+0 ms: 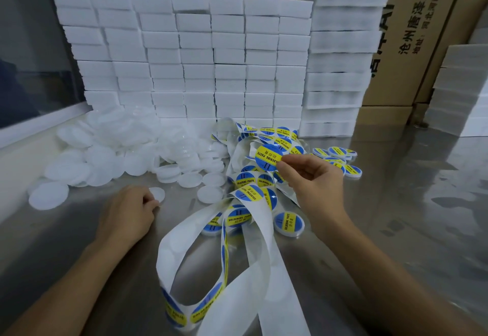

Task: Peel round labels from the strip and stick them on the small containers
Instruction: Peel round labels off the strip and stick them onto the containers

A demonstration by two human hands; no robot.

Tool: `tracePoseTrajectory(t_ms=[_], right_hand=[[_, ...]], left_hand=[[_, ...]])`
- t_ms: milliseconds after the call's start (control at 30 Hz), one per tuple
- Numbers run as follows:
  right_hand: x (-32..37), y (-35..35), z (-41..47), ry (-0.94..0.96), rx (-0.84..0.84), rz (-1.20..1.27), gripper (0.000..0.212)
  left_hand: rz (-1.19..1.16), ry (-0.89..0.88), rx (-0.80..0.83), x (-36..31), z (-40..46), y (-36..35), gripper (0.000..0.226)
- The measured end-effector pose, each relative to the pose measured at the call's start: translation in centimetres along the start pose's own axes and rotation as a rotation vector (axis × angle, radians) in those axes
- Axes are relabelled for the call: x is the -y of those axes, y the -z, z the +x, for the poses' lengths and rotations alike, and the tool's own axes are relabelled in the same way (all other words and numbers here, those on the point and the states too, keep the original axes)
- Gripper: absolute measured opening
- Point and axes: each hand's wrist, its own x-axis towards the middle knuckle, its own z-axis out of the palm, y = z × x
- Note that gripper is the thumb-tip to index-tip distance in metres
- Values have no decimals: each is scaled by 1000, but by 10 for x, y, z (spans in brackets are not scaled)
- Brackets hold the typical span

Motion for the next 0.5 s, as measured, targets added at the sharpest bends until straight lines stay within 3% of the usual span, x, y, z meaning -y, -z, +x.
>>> tracePoseTrajectory(t_ms=[133, 267, 400, 500], right_hand=[[-2, 0, 1, 18, 10, -14, 24], [-4, 1, 1, 39, -33, -57, 17], [-1, -3, -3, 44, 13, -46, 11], [4, -9, -10, 26, 84, -15, 10]], left_hand=[[-71, -54, -87, -9, 0, -2, 18], [-482, -89, -218, -35, -6, 0, 14], [-1043, 8, -106, -70, -22, 13, 16], [-1268, 26, 26, -88, -36, 22, 14]])
